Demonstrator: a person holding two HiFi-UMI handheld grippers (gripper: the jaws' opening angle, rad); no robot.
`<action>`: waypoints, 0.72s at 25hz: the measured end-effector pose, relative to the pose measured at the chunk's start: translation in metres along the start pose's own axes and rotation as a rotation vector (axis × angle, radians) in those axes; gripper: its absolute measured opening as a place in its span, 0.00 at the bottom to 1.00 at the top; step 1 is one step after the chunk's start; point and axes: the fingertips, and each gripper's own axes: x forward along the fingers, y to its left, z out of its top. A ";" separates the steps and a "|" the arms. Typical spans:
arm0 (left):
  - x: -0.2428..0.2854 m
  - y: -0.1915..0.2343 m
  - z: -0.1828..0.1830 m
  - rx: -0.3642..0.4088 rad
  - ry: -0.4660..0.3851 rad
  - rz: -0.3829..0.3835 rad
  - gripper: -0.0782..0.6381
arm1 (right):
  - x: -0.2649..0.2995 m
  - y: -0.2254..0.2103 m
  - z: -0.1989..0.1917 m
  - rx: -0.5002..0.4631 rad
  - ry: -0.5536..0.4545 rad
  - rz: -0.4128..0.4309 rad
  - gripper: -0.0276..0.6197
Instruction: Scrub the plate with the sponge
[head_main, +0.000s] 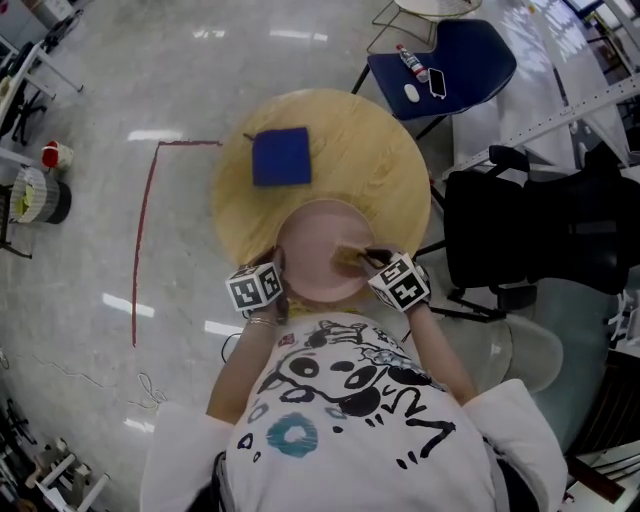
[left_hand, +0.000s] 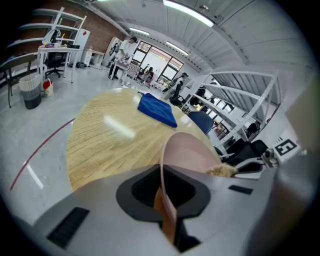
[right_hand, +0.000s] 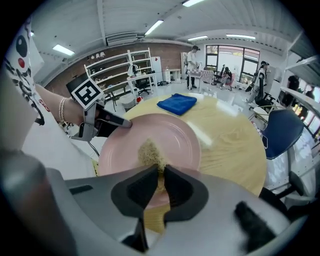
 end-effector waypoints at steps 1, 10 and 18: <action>0.001 0.000 0.000 -0.003 -0.002 0.001 0.15 | -0.001 0.006 -0.003 0.004 0.004 0.013 0.12; 0.000 0.001 0.004 -0.125 -0.043 -0.022 0.15 | 0.004 0.055 -0.002 0.017 -0.037 0.111 0.12; 0.002 -0.002 0.002 0.018 0.001 -0.018 0.15 | 0.022 0.087 0.023 -0.029 -0.058 0.188 0.12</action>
